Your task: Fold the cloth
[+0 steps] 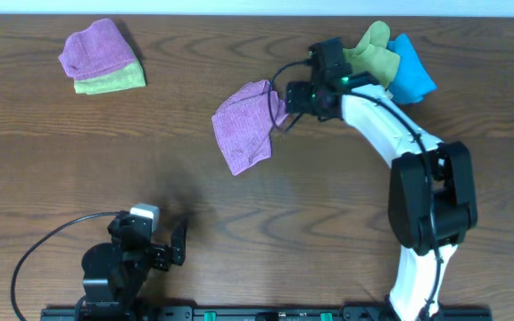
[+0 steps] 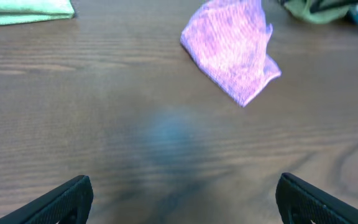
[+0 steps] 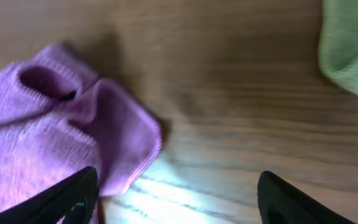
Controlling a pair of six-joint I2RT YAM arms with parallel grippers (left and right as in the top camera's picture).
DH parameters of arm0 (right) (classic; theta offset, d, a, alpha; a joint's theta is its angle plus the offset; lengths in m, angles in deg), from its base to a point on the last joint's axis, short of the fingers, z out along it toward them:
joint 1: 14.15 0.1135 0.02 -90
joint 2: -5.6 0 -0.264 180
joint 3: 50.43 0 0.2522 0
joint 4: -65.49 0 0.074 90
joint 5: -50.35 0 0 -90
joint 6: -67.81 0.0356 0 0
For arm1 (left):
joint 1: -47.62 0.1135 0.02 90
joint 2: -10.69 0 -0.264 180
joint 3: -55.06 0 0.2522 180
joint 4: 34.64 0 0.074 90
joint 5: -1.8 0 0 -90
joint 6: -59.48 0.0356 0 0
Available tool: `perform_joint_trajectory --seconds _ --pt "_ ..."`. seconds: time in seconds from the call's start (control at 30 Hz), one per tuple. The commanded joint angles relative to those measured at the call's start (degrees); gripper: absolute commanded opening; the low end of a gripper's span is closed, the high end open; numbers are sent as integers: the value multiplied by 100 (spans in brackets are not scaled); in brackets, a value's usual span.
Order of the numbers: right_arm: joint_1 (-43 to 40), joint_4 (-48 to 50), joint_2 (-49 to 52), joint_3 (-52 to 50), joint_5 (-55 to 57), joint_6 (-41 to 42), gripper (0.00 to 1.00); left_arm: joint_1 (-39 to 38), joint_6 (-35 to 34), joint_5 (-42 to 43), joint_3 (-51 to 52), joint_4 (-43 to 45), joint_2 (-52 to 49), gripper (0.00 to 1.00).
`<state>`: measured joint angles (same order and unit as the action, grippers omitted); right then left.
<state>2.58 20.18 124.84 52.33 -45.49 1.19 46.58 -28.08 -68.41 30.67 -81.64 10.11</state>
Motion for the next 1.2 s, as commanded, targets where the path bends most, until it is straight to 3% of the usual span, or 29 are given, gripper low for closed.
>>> perform_joint_trajectory --seconds 0.0,0.27,1.17 --pt "-94 50 13 50 -208 409 79 -26 -549 125 35 109 37 95" --pt "-15 234 337 50 -321 693 77 -26 -1438 122 35 140 37 95" --pt "70 907 984 50 -1014 1451 63 -26 -1447 24 35 140 37 96"
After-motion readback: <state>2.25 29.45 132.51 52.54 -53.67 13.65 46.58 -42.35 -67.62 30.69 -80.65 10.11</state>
